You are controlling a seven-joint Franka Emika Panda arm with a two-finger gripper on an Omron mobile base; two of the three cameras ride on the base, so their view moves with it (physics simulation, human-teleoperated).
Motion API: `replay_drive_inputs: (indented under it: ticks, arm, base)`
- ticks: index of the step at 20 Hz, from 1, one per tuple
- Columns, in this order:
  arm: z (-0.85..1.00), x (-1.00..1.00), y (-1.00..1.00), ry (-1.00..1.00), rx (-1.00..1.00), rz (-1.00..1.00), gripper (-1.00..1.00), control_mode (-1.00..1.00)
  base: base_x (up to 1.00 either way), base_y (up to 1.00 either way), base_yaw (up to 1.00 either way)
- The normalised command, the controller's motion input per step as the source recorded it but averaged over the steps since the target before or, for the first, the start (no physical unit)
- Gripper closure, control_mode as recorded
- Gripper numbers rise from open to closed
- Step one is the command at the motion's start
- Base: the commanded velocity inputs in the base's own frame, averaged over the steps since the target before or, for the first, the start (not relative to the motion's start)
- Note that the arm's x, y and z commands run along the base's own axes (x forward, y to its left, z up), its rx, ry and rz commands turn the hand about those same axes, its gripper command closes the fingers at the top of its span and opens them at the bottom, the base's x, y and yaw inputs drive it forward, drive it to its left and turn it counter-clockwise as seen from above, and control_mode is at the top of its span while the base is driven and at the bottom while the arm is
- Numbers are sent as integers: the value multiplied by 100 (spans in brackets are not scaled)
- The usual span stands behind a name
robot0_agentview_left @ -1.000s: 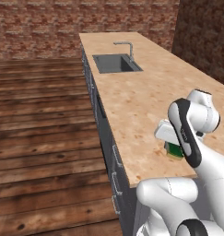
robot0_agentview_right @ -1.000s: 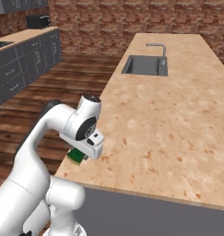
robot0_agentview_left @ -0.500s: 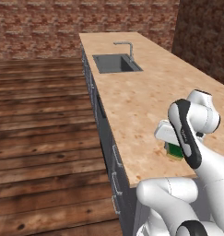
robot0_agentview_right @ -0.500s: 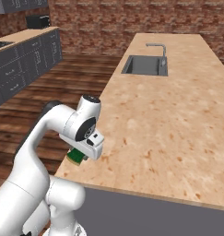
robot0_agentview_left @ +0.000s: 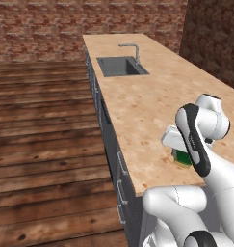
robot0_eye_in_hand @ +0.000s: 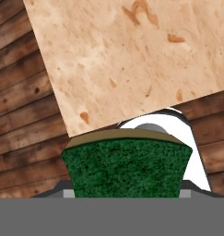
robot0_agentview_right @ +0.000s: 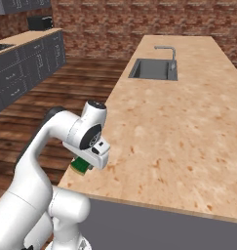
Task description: Place the sponge inside the microwave to prepare for sanitizing.
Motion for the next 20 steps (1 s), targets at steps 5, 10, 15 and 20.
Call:
replay_drive_inputs:
  ticks: [5,10,15,20]
  arm:
    - [0,0,0,0,0,0,100,100]
    - [0,0,0,0,0,0,100,100]
    - [0,0,0,0,0,0,100,100]
    - [0,0,0,0,0,0,100,100]
  base:
    - [0,0,0]
    - [-11,-2,0]
    - [-52,-5,0]
    - [-50,1,0]
